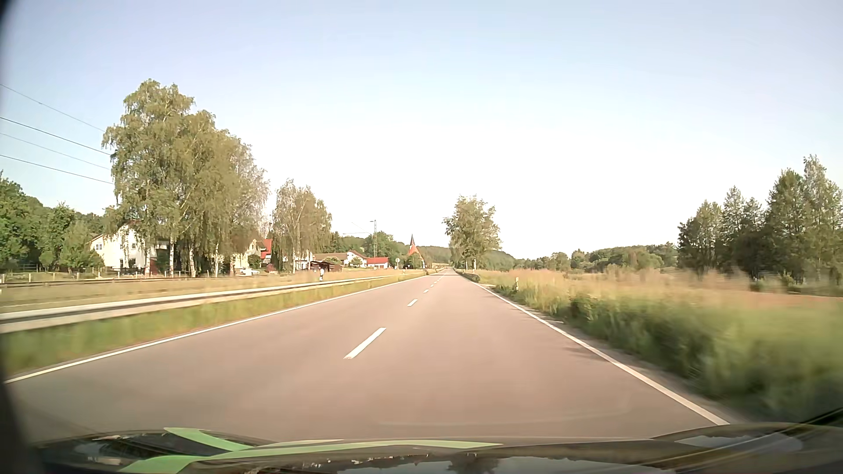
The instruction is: Follow the waypoints while adhering to traffic rules and regulations
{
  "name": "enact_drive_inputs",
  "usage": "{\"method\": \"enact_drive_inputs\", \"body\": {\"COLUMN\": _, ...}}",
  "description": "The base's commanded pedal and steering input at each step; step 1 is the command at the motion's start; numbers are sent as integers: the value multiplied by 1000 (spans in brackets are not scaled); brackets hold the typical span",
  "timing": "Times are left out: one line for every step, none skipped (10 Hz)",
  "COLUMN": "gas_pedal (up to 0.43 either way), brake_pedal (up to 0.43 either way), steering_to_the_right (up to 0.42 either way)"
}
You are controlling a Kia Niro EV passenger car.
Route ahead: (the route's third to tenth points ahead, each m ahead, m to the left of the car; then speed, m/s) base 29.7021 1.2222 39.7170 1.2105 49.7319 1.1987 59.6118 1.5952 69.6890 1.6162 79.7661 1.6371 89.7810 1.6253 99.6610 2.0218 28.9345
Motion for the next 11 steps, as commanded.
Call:
{"method": "enact_drive_inputs", "body": {"gas_pedal": 169, "brake_pedal": 0, "steering_to_the_right": -4}}
{"method": "enact_drive_inputs", "body": {"gas_pedal": 177, "brake_pedal": 0, "steering_to_the_right": -4}}
{"method": "enact_drive_inputs", "body": {"gas_pedal": 189, "brake_pedal": 0, "steering_to_the_right": -4}}
{"method": "enact_drive_inputs", "body": {"gas_pedal": 189, "brake_pedal": 0, "steering_to_the_right": -4}}
{"method": "enact_drive_inputs", "body": {"gas_pedal": 197, "brake_pedal": 0, "steering_to_the_right": -3}}
{"method": "enact_drive_inputs", "body": {"gas_pedal": 197, "brake_pedal": 0, "steering_to_the_right": -3}}
{"method": "enact_drive_inputs", "body": {"gas_pedal": 197, "brake_pedal": 0, "steering_to_the_right": -3}}
{"method": "enact_drive_inputs", "body": {"gas_pedal": 197, "brake_pedal": 0, "steering_to_the_right": -3}}
{"method": "enact_drive_inputs", "body": {"gas_pedal": 197, "brake_pedal": 0, "steering_to_the_right": -3}}
{"method": "enact_drive_inputs", "body": {"gas_pedal": 209, "brake_pedal": 0, "steering_to_the_right": -3}}
{"method": "enact_drive_inputs", "body": {"gas_pedal": 209, "brake_pedal": 0, "steering_to_the_right": -3}}
